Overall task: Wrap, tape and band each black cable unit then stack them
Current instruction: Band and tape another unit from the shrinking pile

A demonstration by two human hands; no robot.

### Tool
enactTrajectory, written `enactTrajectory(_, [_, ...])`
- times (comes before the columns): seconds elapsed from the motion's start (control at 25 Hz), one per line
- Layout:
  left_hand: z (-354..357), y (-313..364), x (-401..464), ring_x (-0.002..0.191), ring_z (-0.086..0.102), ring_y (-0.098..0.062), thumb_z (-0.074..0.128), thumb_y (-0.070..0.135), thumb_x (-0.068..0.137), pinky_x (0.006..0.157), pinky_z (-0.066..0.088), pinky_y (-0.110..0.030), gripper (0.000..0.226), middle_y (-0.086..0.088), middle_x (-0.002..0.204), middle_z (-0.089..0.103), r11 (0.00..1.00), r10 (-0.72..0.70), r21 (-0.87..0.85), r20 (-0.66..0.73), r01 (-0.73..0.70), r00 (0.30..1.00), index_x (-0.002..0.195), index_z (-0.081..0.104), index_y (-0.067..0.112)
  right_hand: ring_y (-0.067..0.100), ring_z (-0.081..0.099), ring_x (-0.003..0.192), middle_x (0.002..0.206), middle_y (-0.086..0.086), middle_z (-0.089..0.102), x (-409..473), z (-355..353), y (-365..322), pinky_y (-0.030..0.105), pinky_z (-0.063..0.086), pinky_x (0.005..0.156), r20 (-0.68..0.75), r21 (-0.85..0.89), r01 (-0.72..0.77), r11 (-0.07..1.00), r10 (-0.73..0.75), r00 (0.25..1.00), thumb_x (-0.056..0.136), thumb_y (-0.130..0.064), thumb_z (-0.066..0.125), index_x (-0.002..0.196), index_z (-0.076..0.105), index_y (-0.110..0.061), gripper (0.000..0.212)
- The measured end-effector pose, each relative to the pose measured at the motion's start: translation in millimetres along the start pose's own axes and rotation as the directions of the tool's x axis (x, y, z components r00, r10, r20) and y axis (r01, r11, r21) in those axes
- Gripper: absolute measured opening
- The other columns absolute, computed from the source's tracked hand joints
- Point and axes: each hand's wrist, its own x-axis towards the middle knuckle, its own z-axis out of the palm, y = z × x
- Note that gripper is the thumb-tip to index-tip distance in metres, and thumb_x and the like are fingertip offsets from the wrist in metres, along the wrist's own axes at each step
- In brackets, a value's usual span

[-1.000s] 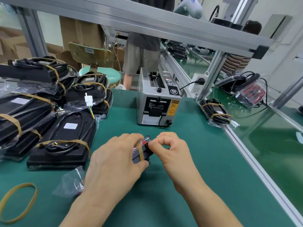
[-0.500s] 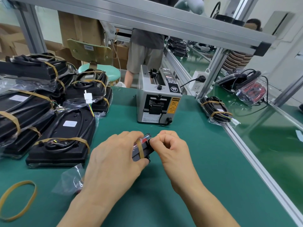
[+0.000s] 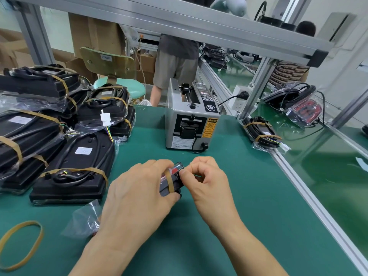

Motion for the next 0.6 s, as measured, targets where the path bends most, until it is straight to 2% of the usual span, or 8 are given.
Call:
enactTrajectory(0.28, [1,0,-1,0.086,0.054,-0.008,0.074,0.050,0.064,0.067,0.039,-0.025,0.046,0.017,0.091,0.060,1.000,0.008,-0.003,-0.014,-0.008,1.000,0.106,0.055,0.043,-0.002,0.053,0.076,0.089,-0.001,0.053,-4,4,-2,0.004,0.039,0.065,-0.074,-0.051,0.012,0.999,-0.016,0.997,0.082,-0.005,0.065,0.063,0.062,-0.012,0.020])
enactTrajectory(0.36, [1,-1,0,0.083,0.054,-0.009,0.075,0.049,0.064,0.065,0.038,-0.025,0.045,0.017,0.089,0.061,1.000,0.007,-0.015,-0.022,-0.007,1.000,0.104,0.056,0.042,-0.001,0.058,0.079,0.097,0.000,0.058,-2,4,2,0.009,0.044,0.069,-0.078,0.070,-0.069,0.995,0.075,0.994,0.080,-0.007,0.067,0.080,0.062,-0.017,0.011])
enactTrajectory(0.44, [0,0,0,0.078,0.048,-0.008,0.075,0.048,0.063,0.062,0.034,-0.024,0.046,0.019,0.088,0.060,1.000,0.001,-0.025,-0.016,-0.001,1.000,0.104,0.056,0.043,0.003,0.062,0.081,0.106,-0.002,0.058,0,3,6,0.022,0.052,0.079,-0.017,0.343,-0.221,0.913,0.241,0.970,0.080,-0.008,0.068,0.101,0.055,-0.024,0.029])
enactTrajectory(0.48, [0,0,0,0.077,0.047,-0.007,0.075,0.048,0.063,0.061,0.032,-0.023,0.046,0.019,0.087,0.060,1.000,0.002,-0.025,-0.013,-0.002,1.000,0.104,0.056,0.044,0.002,0.061,0.081,0.106,-0.004,0.057,0,3,7,0.025,0.053,0.082,0.022,0.411,-0.255,0.875,0.270,0.962,0.082,-0.008,0.067,0.105,0.053,-0.025,0.032])
enactTrajectory(0.6, [0,0,0,0.080,0.053,-0.010,0.077,0.047,0.061,0.061,0.032,-0.025,0.046,0.019,0.088,0.062,1.000,0.013,-0.012,-0.008,-0.013,1.000,0.102,0.056,0.044,0.004,0.059,0.087,0.100,-0.005,0.059,1,8,8,0.020,0.049,0.081,0.054,0.354,-0.231,0.907,0.226,0.973,0.085,-0.007,0.066,0.102,0.055,-0.026,0.028])
